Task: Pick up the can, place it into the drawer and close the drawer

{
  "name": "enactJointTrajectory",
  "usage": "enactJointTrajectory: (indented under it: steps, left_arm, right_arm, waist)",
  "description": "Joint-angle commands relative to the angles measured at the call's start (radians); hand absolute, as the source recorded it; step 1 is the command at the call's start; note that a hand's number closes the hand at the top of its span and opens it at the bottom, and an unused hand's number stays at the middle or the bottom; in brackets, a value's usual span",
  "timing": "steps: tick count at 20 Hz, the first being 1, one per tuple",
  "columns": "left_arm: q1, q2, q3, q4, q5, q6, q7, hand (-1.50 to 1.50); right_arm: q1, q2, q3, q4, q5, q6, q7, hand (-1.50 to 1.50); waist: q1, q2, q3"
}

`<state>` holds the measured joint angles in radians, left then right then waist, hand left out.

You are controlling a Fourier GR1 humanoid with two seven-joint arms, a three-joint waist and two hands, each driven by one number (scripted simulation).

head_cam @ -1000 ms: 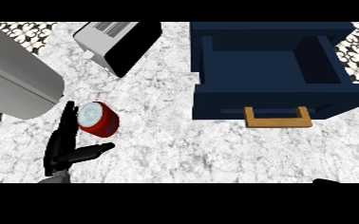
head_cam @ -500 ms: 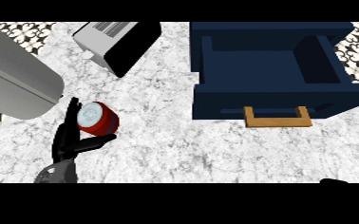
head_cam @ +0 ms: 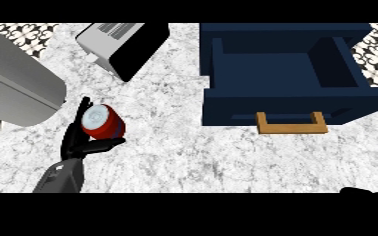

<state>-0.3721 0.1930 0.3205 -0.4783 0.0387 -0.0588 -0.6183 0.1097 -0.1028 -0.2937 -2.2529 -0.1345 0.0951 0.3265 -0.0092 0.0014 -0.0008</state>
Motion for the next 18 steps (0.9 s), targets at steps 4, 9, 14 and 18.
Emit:
enactJointTrajectory:
  steps: [4, 9, 14, 18]
  left_arm:
    - [-0.095, 0.021, -0.016, 0.115, 0.002, -0.092, -0.028, 1.50]
    - [-0.152, 0.030, -0.004, 0.171, 0.011, -0.130, -0.074, 1.50]
    - [-0.154, -0.043, -0.024, 0.206, -0.004, -0.100, -0.172, 1.50]
    - [-0.208, -0.046, -0.005, 0.185, 0.033, -0.090, -0.115, 1.50]
  right_arm:
    - [0.011, 0.011, -0.009, 0.015, 0.015, 0.012, -0.045, -1.50]
    - [0.085, 0.057, -0.006, 0.069, 0.017, 0.052, -0.168, -1.50]
    - [-0.044, 0.030, 0.035, 0.026, 0.076, -0.030, -0.011, -1.50]
    - [0.015, 0.021, -0.011, -0.018, 0.021, 0.007, -0.017, -1.50]
  waist:
    - [-0.002, 0.001, 0.000]
    - [-0.009, 0.003, 0.000]
    - [-0.005, 0.004, -0.001]
    - [-0.005, 0.002, 0.000]
